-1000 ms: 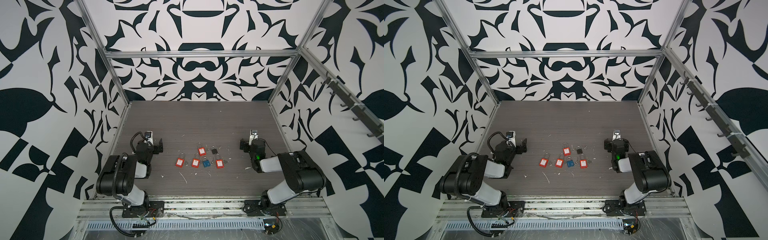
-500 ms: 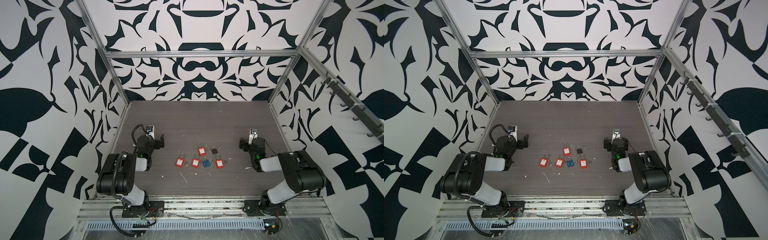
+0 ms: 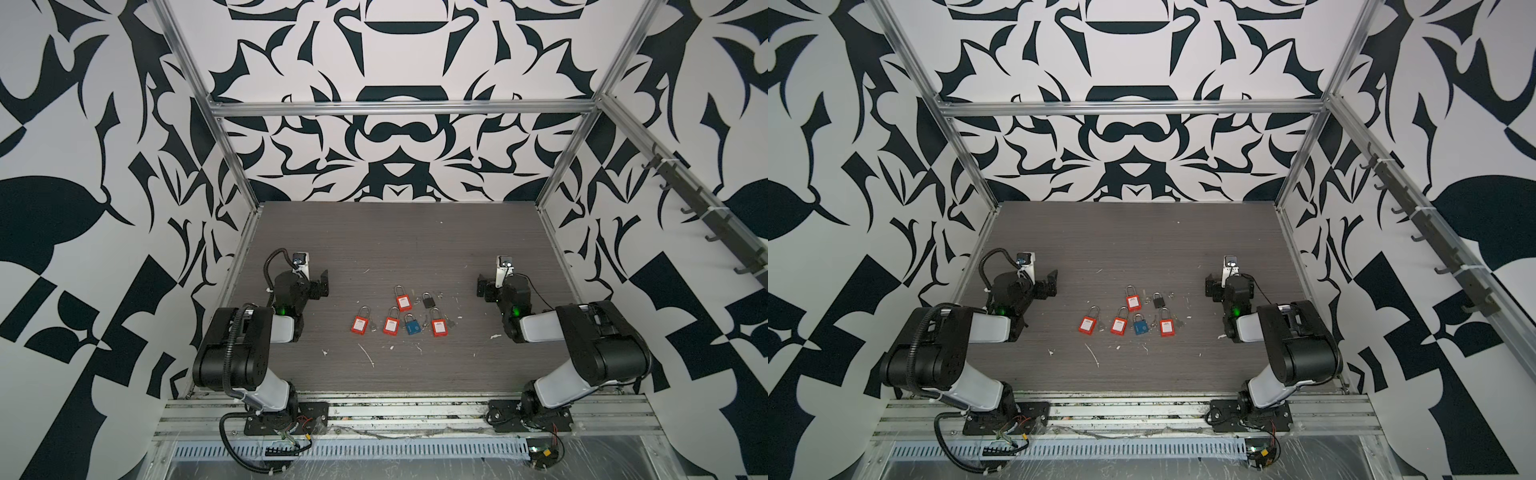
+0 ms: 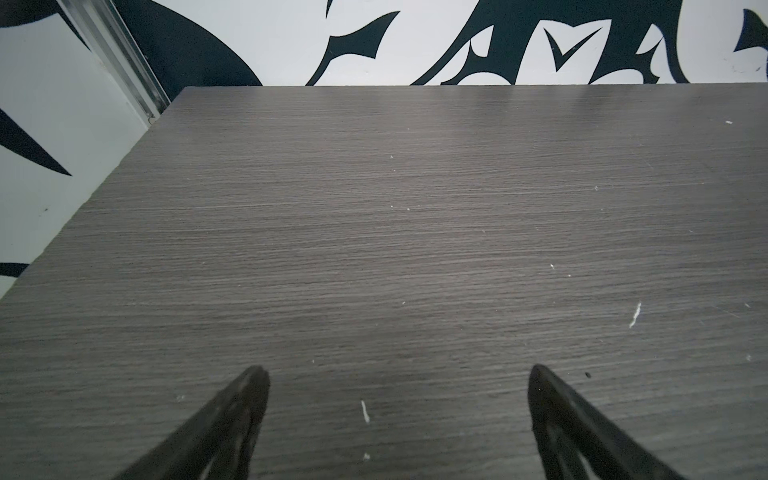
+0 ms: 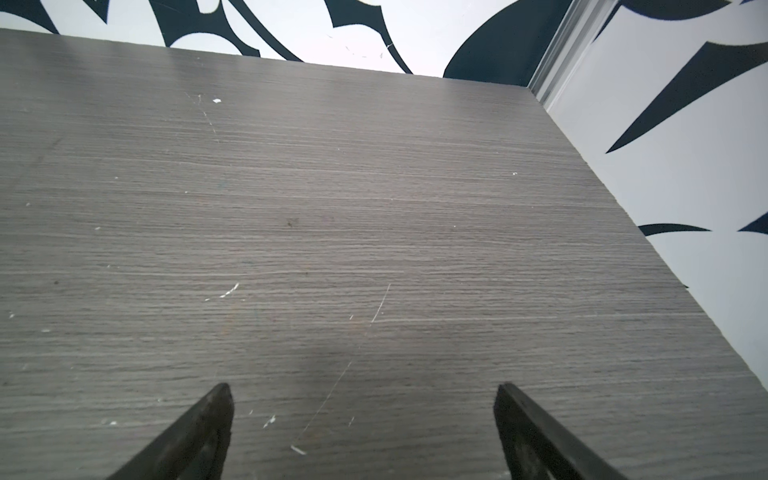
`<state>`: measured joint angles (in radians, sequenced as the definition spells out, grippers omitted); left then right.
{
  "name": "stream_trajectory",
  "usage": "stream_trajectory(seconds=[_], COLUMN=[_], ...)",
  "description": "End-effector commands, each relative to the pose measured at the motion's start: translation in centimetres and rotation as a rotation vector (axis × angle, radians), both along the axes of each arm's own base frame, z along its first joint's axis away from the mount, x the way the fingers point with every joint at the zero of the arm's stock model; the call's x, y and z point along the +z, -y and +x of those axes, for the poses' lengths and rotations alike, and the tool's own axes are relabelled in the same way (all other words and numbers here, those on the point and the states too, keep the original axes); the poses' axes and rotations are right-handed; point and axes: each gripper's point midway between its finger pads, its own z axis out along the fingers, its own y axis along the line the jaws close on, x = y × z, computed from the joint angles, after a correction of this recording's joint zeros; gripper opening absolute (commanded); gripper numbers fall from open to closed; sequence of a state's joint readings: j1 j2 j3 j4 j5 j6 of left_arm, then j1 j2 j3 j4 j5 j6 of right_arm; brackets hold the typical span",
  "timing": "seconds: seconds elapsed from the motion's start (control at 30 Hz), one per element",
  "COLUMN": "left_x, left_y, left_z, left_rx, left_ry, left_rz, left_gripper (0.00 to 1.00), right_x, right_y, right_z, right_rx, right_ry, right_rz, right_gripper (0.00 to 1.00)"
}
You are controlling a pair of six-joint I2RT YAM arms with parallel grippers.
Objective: Lock with the key
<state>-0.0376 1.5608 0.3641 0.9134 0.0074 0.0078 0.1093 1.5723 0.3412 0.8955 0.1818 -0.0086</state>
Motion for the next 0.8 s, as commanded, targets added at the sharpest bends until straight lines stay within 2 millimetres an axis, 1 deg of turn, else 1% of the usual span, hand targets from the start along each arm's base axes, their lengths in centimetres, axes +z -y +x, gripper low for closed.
stream_trajectory(seconds=[0.0, 0.2, 0.27, 0.3, 0.37, 0.77], left_x=[0.4, 0.4, 0.3, 0.3, 0.4, 0.4], left_y=[0.0, 0.0, 0.0, 0.0, 0.0, 0.0], left_z=[0.3, 0.3, 0.3, 0.3, 0.3, 0.3], left_rx=[-0.001, -0.002, -0.003, -0.003, -0.003, -0.002], left_ry=[0.009, 0.009, 0.009, 0.009, 0.010, 0.009], left_rz=[-0.007, -0.007, -0.008, -0.008, -0.007, -0.008], left_gripper=[0.99, 0.99, 0.99, 0.99, 0.99, 0.99], right_x=[1.6, 1.5, 1.6, 1.6, 1.7, 1.8], right_y=[-0.2, -0.2, 0.1, 1.0, 1.7, 1.7], right_z=[0.7, 0.7, 0.7, 0.6, 0.5, 0.5], right_rx=[0.016, 0.018, -0.003, -0.057, -0.099, -0.099], right_ry=[0.051, 0.049, 0.053, 0.056, 0.069, 0.069], right_rz=[0.000, 0.002, 0.003, -0.009, -0.013, -0.009], right_gripper=[1.00, 1.00, 1.00, 1.00, 1.00, 1.00])
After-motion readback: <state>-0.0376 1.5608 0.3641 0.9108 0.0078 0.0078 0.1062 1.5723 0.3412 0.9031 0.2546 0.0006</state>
